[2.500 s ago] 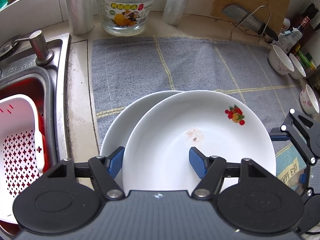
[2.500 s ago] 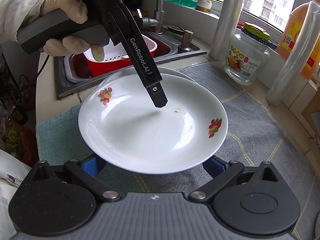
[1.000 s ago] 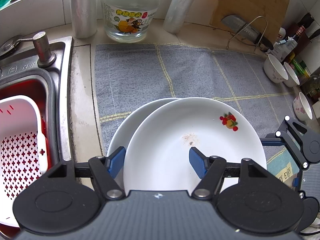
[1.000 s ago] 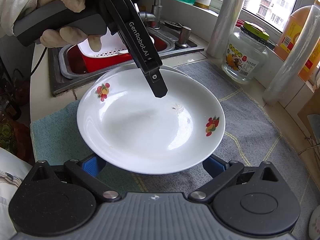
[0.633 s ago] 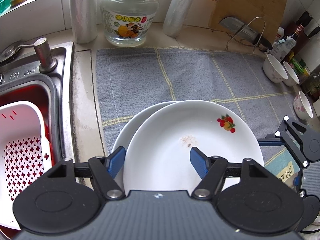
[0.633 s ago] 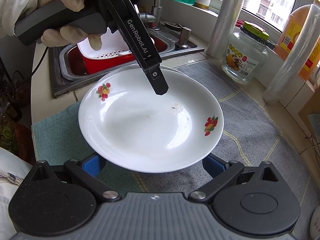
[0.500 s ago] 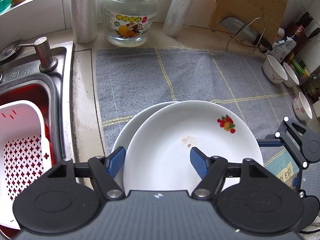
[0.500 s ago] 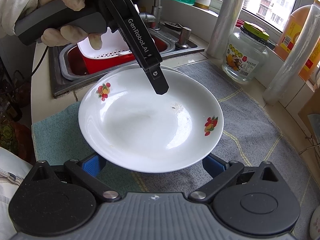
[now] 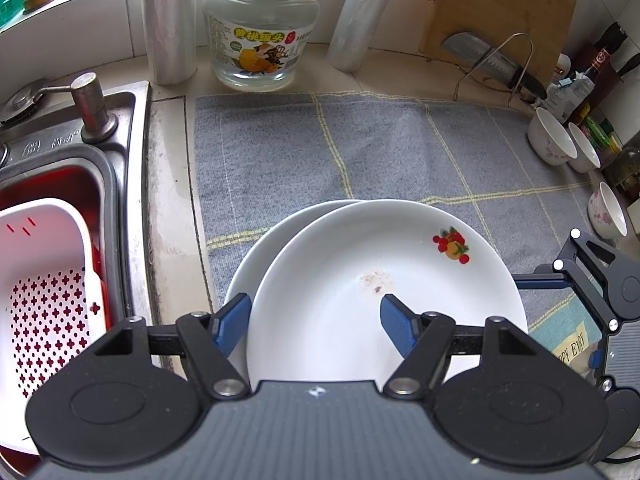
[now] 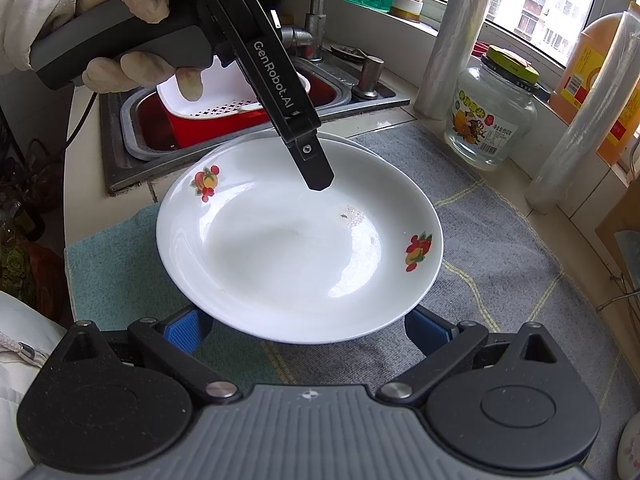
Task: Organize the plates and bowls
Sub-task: 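Lower the plate onto the stack by the sink and open the left gripper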
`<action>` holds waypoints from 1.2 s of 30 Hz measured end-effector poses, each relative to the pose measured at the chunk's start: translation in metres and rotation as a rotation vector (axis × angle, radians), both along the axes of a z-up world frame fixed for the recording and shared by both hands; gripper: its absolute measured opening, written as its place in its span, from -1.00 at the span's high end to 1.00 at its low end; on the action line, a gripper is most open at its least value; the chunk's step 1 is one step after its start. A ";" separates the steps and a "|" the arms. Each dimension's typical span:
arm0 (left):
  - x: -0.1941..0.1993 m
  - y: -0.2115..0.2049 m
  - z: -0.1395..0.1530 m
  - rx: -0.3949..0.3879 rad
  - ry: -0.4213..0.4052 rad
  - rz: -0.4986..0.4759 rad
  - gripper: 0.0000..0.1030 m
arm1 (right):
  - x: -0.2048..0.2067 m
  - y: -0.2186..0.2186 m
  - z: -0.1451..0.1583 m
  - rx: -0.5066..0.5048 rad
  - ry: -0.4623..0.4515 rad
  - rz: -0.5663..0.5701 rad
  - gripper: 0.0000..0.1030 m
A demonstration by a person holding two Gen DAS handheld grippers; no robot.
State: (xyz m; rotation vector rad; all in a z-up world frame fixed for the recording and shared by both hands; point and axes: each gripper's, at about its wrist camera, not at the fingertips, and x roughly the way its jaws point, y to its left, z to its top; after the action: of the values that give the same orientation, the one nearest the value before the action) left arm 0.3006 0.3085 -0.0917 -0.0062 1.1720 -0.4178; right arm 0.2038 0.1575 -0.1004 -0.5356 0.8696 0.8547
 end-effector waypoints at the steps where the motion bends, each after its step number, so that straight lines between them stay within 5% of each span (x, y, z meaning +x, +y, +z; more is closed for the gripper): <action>1: 0.000 0.000 0.000 -0.002 0.001 0.002 -0.37 | 0.000 0.000 0.000 0.001 0.001 0.000 -1.00; 24: -0.001 0.003 0.007 0.009 -0.018 0.005 -0.46 | 0.003 0.005 -0.003 -0.023 0.009 -0.003 -1.00; 36: -0.010 0.005 0.021 0.026 -0.120 0.023 -0.59 | -0.002 0.009 0.002 -0.006 -0.015 0.006 -1.00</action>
State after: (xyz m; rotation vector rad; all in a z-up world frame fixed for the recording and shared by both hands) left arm 0.2911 0.3133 -0.0708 0.0276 1.0584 -0.3778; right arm 0.2016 0.1660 -0.0987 -0.5499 0.8574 0.8527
